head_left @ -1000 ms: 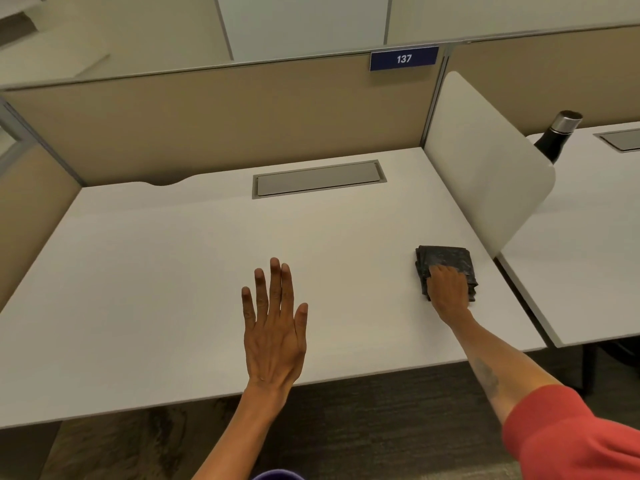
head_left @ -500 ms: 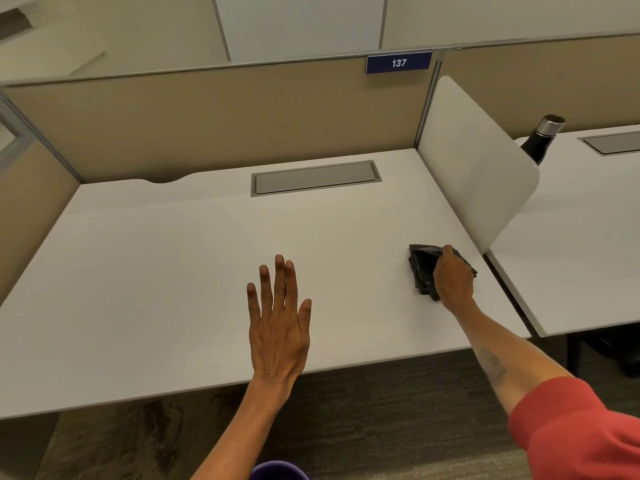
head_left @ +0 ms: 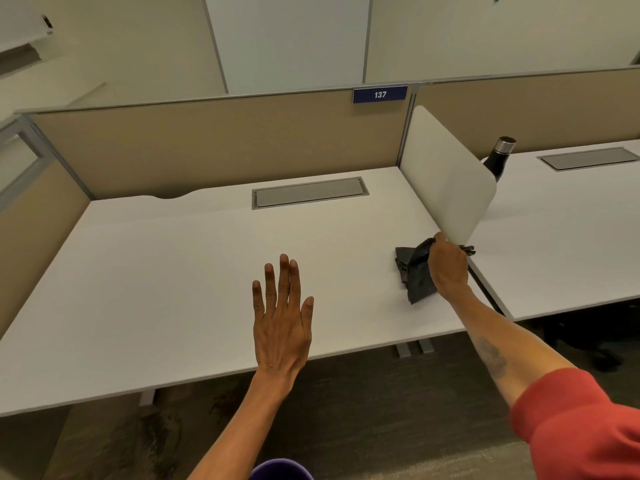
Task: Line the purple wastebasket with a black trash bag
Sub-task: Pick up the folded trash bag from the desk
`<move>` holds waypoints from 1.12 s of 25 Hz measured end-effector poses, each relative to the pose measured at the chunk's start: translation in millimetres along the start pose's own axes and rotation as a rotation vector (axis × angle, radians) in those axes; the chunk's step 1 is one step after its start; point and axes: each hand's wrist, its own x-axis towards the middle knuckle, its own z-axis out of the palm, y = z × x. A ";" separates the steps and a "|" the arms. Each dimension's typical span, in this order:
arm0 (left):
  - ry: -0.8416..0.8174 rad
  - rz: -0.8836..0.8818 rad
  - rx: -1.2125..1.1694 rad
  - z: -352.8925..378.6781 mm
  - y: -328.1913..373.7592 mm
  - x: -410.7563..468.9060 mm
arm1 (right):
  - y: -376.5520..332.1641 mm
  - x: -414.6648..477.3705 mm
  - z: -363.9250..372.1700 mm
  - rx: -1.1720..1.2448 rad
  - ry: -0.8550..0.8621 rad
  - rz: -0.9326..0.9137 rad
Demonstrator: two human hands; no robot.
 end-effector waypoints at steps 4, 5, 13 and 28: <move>0.016 0.026 0.003 -26.6 -4.3 -21.5 | -14.9 -32.1 -39.7 -0.077 0.012 -0.057; 0.024 0.032 -0.001 -34.8 -5.7 -27.9 | -19.5 -43.0 -50.0 -0.093 0.021 -0.065; 0.073 0.077 -0.029 -100.0 -20.7 -71.3 | -69.0 -128.3 -110.0 -0.079 0.018 -0.104; 0.104 0.167 -0.079 -211.1 -88.6 -164.1 | -178.9 -292.1 -183.9 0.114 -0.242 -0.033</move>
